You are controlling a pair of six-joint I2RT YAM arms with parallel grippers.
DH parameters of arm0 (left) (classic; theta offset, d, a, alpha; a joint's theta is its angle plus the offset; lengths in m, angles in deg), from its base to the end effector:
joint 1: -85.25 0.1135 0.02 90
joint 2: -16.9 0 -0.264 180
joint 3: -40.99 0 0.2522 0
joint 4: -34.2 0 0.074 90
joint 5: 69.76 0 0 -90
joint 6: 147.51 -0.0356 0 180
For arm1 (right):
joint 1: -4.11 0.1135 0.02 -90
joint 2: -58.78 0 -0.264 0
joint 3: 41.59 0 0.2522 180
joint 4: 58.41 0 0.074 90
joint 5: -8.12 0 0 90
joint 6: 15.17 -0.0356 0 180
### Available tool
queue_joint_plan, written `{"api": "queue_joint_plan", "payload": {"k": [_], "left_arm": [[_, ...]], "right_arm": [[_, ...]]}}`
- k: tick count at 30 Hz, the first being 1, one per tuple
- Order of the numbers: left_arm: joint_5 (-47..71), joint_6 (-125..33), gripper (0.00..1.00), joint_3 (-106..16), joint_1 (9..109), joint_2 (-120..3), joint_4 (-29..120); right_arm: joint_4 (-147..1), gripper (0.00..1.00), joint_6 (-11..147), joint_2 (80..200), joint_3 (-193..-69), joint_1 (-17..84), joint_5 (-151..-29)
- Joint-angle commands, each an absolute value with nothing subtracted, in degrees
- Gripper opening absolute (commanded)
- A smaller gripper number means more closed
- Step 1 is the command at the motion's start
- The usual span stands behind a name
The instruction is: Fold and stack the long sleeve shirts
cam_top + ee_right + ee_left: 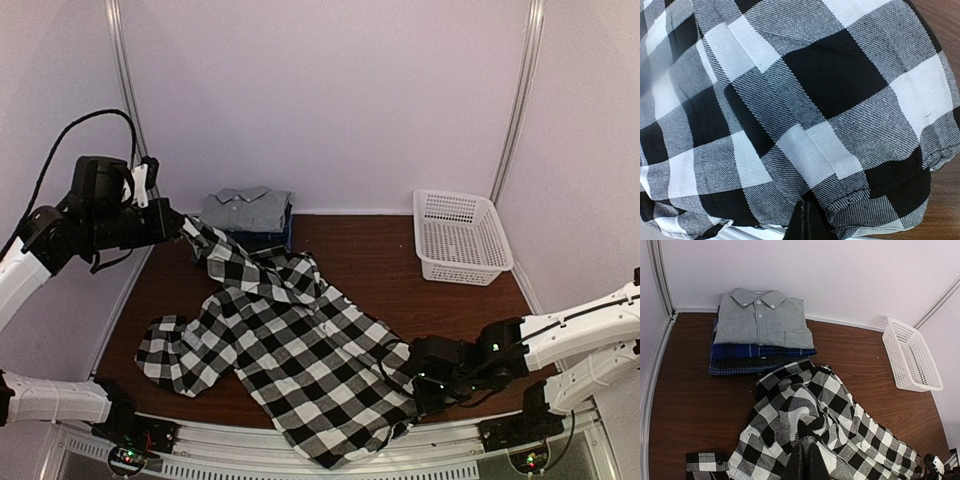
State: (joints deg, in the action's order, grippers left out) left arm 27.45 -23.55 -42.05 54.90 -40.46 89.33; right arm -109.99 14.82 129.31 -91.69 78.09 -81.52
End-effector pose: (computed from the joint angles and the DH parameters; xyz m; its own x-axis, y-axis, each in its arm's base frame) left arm 0.1749 -0.0972 0.3913 -0.5793 -0.3030 -0.7567 0.1005 0.8947 -0.4353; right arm 0.0560 0.1943 0.1701 -0.9632 -0.2163 -0.1596 -0.2528 0.9307 0.2645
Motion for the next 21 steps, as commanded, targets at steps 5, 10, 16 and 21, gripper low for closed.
{"api": "queue_joint_plan", "payload": {"k": [5,10,16,21], "left_arm": [[25.13,-22.5,0.0,-35.77,55.36,-36.76,88.73],[21.44,-22.21,0.0,-32.35,55.36,-38.16,86.66],[16.71,-22.67,0.0,-32.45,55.29,-41.02,82.9],[13.07,-22.92,0.0,-33.64,55.15,-44.24,79.64]], "right_arm": [[-106.65,0.0,14.16,131.94,-90.7,78.82,-81.74],[-107.02,0.11,14.45,131.49,-92.85,78.91,-81.01],[-108.61,0.38,14.75,126.89,-96.74,78.06,-73.16],[-101.53,0.41,18.76,127.43,-98.06,72.32,-72.17]]}}
